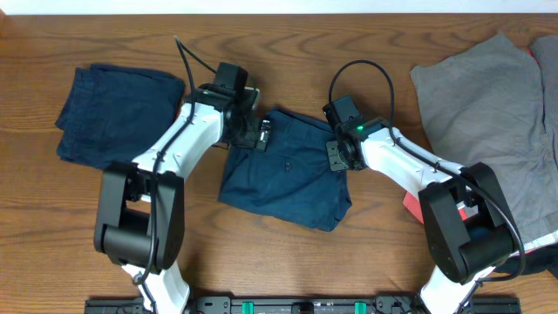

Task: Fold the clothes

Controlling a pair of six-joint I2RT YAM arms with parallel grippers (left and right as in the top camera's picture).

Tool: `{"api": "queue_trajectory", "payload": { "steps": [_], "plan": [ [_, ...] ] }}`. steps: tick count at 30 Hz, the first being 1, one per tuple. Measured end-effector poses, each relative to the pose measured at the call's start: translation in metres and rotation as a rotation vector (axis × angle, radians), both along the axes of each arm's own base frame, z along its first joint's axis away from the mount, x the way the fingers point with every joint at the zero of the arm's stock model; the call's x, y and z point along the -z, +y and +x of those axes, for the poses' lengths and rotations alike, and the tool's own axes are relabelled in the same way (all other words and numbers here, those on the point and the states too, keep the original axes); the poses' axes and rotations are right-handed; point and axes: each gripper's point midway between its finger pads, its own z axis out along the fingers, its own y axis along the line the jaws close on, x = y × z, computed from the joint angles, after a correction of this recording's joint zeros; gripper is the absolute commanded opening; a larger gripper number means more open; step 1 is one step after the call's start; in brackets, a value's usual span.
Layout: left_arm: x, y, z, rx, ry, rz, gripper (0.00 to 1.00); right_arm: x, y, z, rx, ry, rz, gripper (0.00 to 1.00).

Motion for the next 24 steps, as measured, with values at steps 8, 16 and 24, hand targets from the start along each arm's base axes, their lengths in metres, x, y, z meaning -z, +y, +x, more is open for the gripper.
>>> {"api": "queue_trajectory", "payload": {
  "steps": [8,16,24],
  "plan": [
    [0.028,-0.012,-0.002,0.013,0.083,-0.094,0.99,0.000,0.000,0.000,0.000,0.002,-0.001,0.36],
    [0.028,-0.035,-0.003,0.055,0.119,-0.214,0.49,0.000,0.000,-0.001,-0.001,0.005,-0.001,0.36],
    [0.033,-0.043,-0.014,0.058,0.171,-0.274,0.06,-0.001,-0.007,-0.012,0.008,0.056,-0.025,0.38]
  ]
}}
